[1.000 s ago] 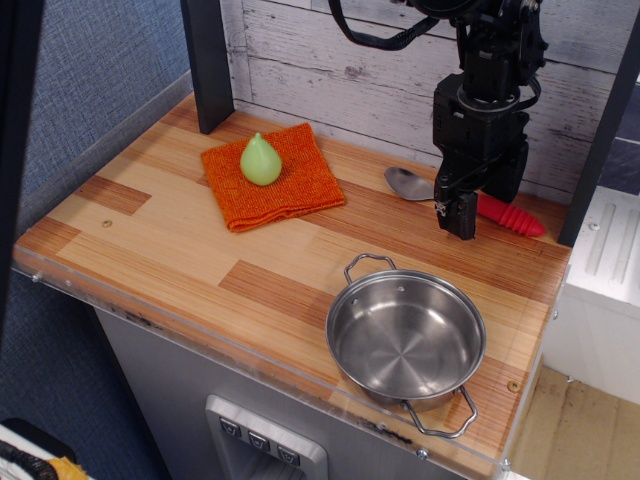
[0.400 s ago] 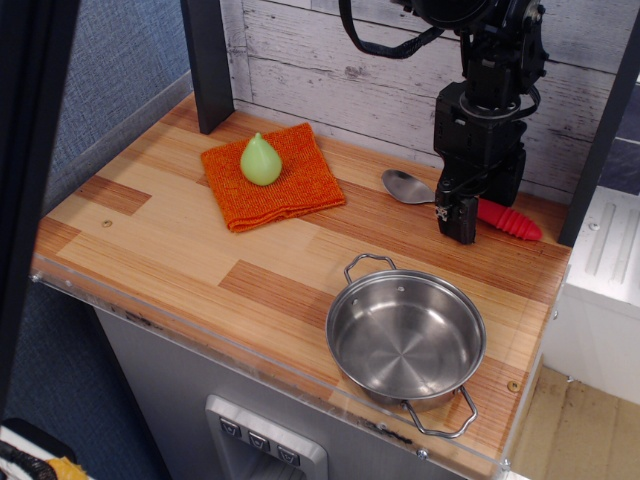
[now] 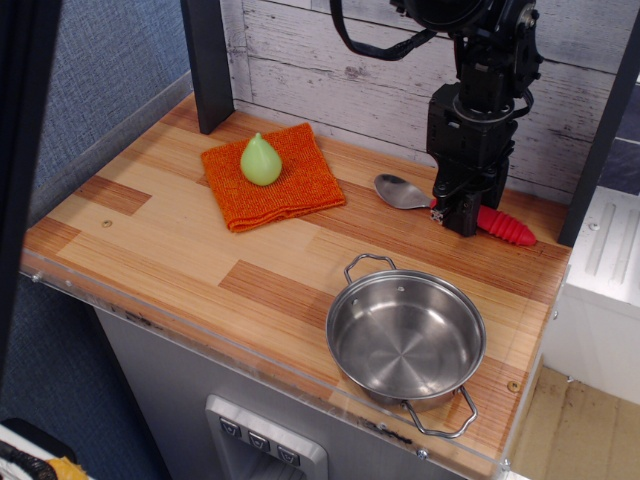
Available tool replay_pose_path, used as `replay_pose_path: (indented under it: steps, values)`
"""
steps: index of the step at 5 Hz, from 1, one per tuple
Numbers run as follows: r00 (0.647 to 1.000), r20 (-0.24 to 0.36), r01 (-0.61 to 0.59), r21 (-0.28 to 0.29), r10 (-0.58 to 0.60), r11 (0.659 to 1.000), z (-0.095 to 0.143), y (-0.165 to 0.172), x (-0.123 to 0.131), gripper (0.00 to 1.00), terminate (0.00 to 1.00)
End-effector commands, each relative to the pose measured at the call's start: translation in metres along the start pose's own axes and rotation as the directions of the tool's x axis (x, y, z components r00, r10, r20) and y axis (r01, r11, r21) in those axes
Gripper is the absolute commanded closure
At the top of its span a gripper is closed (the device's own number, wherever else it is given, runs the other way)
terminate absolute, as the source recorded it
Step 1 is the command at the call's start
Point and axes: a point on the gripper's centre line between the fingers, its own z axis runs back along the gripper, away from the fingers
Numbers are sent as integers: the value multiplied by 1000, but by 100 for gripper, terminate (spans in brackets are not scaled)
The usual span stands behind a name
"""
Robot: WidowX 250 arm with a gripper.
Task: Place the red spoon on the left edge of the table.
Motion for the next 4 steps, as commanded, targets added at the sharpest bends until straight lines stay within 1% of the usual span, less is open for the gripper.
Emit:
replay_pose_path:
  steps: [1,2,3,4]
  values:
    - [998,-28,-52,-86,49,995,26,-4,23,100,0]
    - [999,22,-27,-129,30,991,46,5,35,100,0]
    - [998,61,-13,-172,23,985,67,24,52,100,0]
    - [995,57,-66,-195,79,979,79,55,76,100,0]
